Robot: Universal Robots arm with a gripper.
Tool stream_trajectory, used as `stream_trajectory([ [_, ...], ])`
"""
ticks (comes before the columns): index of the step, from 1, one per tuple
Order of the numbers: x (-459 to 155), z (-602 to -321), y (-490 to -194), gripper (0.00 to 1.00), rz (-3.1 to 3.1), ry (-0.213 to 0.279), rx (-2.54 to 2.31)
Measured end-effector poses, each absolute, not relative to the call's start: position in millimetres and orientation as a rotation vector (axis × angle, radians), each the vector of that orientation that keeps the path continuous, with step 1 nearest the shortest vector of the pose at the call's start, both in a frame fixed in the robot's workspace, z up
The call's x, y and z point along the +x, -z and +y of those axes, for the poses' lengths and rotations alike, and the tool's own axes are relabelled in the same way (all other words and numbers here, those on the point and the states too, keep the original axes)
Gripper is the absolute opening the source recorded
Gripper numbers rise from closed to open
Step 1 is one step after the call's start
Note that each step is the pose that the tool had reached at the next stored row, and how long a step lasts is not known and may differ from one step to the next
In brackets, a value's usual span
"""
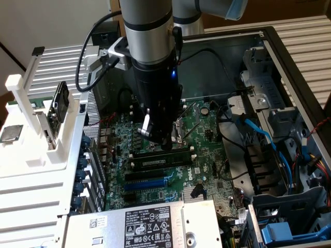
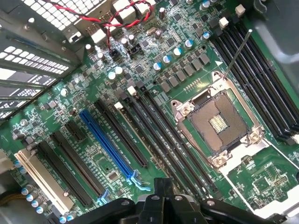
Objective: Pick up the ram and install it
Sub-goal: 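Press down the ram until it locks into place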
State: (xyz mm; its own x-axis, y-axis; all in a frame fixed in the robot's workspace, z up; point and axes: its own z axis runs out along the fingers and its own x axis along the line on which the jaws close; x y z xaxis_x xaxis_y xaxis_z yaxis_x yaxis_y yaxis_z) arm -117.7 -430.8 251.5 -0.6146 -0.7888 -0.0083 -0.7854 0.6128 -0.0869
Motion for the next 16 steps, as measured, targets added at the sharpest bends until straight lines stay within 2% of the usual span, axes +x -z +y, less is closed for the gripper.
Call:
stream_trajectory([
  [16, -117.7, -430.8, -251.5, 0.10, 2.906, 0.116, -1.078],
])
